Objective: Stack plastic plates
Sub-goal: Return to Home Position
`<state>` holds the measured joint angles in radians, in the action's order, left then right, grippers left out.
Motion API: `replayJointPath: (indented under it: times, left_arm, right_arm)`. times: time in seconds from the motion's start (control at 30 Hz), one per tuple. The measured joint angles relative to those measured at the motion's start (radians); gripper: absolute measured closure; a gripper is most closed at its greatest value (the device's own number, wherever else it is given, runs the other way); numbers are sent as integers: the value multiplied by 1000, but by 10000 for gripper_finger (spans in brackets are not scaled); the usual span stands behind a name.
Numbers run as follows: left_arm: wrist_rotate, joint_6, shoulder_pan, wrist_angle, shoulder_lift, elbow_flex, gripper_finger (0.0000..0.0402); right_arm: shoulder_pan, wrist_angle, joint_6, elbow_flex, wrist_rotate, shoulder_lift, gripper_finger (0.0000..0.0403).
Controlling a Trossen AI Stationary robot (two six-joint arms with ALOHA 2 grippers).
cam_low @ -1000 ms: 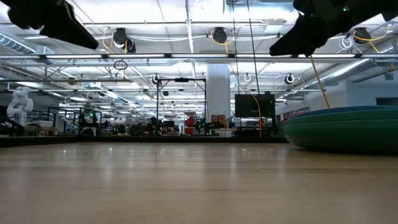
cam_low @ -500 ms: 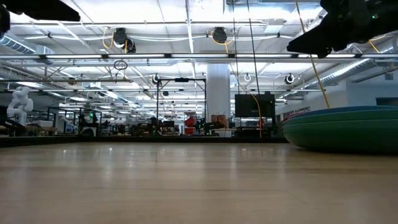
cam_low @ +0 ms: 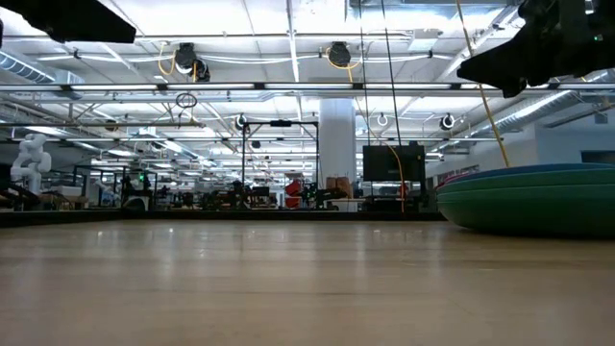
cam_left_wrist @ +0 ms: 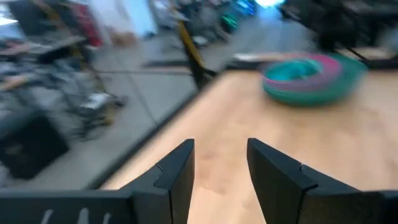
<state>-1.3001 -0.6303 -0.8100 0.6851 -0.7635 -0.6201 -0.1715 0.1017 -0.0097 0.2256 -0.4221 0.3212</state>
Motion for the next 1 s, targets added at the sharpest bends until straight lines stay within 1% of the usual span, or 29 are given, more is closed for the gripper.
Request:
replayJointPath:
  times: [0.1,0.2,0.27,0.3,0.33,0.4,0.43,0.47,0.53,0.57,0.63,0.73,0.8,0.9,1.0]
  left_arm:
    - [179,211,24,-181,-33,0,248]
    - [397,536,68,-430,-82,-1,248]
    - [559,748,105,-507,-110,0,248]
    - [627,829,127,-525,-114,0,248]
    - [670,879,158,-539,-113,0,248]
    - [722,909,241,-545,-105,1,248]
    - [767,910,289,-549,-94,13,248]
    - [833,913,334,-557,-75,35,248]
    - [1014,932,437,-617,-38,95,248]
    - [1076,927,486,-632,-18,120,248]
    - [1140,875,565,-598,38,163,248]
    - [1243,815,612,-602,138,215,248]
    - [1281,825,616,-566,213,247,248]
    - [1280,831,616,-540,330,288,248]
    - [1280,827,615,-561,445,329,248]
  right_arm:
    - [0,1,-12,0,0,-8,289]
    - [0,1,-14,0,-1,-9,289]
    - [0,0,-14,0,0,-9,289]
    - [0,0,-14,0,0,-9,289]
    - [0,0,-14,0,1,-9,289]
    - [0,0,-14,0,2,-9,289]
    - [0,0,-14,0,3,-9,289]
    - [0,0,-14,0,3,-9,289]
    - [0,0,-16,0,1,-9,289]
    - [0,0,-19,0,1,-9,289]
    - [0,0,-19,0,0,-9,289]
    - [0,-1,-15,0,0,-9,289]
    - [0,-1,-21,0,-1,-9,289]
    - [1,-1,-29,0,-21,-9,289]
    - [2,-1,-29,0,-25,-9,289]
